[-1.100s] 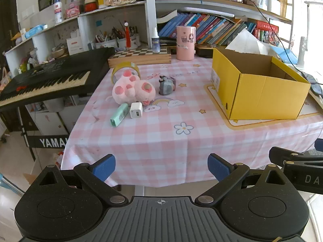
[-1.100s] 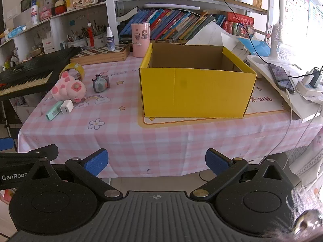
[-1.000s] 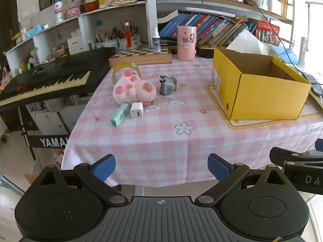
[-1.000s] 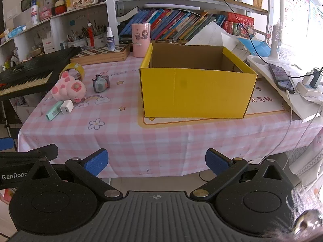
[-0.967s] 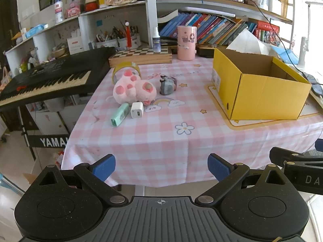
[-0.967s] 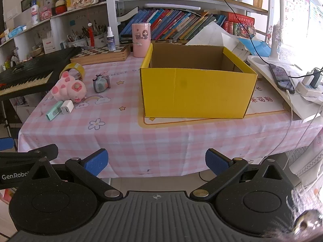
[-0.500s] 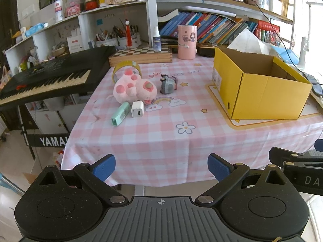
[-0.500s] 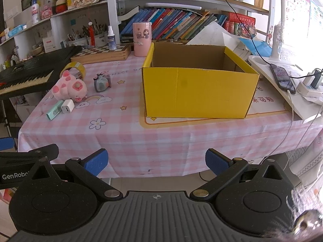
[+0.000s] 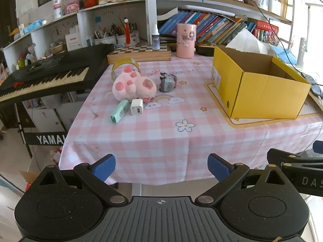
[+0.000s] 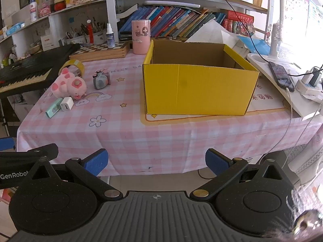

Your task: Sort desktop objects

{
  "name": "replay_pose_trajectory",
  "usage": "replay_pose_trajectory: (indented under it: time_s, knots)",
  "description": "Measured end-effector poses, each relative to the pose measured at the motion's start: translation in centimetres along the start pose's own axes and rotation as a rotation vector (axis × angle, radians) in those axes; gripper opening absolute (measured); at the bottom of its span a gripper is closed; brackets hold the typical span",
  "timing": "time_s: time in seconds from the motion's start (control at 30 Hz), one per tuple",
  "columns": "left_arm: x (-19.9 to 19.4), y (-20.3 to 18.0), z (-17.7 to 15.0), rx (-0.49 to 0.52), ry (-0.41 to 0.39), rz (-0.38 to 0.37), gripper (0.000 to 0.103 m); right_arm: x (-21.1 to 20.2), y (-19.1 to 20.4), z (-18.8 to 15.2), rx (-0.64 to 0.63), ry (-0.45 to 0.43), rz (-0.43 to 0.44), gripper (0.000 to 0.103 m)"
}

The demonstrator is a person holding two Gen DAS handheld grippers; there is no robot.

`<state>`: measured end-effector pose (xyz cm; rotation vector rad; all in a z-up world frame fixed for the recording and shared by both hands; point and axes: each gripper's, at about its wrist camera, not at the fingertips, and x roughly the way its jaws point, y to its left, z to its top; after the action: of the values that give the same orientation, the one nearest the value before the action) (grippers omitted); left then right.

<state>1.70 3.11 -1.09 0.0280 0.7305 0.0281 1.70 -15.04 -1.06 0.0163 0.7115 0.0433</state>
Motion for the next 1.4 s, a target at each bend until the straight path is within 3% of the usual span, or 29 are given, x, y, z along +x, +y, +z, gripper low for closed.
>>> replay_pose_trajectory:
  time_s: [0.9, 1.4]
  knots:
    - [0.2, 2.3, -0.8, -0.017, 0.030, -0.018, 0.099, -0.8, 2.6, -0.5, -0.030, 0.002, 0.006, 0.103]
    - [0.1, 4.9, -0.8, -0.055, 0.033, 0.030, 0.098, 0.1, 5.0, 0.4, -0.081, 0.003, 0.058, 0.101]
